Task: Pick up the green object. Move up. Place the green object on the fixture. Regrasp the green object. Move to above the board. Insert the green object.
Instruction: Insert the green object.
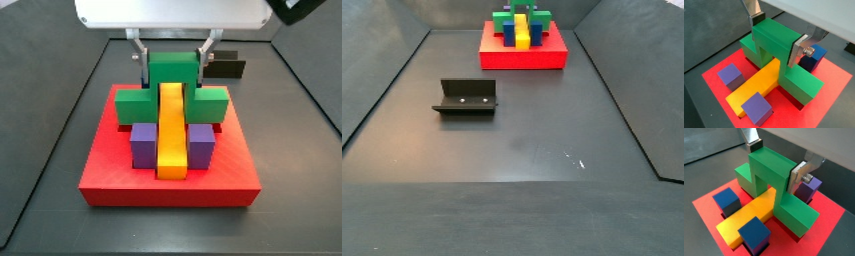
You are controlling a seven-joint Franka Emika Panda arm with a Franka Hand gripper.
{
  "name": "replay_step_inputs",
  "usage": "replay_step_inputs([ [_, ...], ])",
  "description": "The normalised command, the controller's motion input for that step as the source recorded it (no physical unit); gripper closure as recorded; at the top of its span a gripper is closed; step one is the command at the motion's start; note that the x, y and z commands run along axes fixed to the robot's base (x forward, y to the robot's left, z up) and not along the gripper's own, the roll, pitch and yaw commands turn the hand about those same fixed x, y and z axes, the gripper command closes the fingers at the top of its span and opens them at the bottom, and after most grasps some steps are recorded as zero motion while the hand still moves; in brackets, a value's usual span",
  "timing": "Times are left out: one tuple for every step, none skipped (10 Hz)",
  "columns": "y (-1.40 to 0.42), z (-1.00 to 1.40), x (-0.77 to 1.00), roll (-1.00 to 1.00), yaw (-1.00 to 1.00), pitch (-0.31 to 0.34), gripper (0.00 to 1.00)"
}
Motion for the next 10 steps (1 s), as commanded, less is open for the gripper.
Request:
replay_step_inputs([
  [0.00,-0.09,0.00,0.00,-0.05,0.134,1.00],
  [0.00,-0.05,0.00,0.00,-0.05,0.120,1.00],
  [0.00,-0.03,0.01,0.00,-0.04,0.100,1.00],
  [0.00,-0.05,0.01,-0.01,-0.06,0.067,1.00],
  [0.00,-0.03,0.04,0.00,-0.11,0.089,1.00],
  [0.00,-0.01,0.06,0.00,-0.16,0.119,1.00],
  [0.00,-0.01,0.06,0.00,-0.14,0.106,1.00],
  [0.00,-0.04,0.05,0.00,-0.13,0.100,1.00],
  [0.00,-0.05,0.03,0.04,-0.21,0.154,1.00],
  [0.00,-0.07,0.05,0.04,-0.19,0.144,1.00],
])
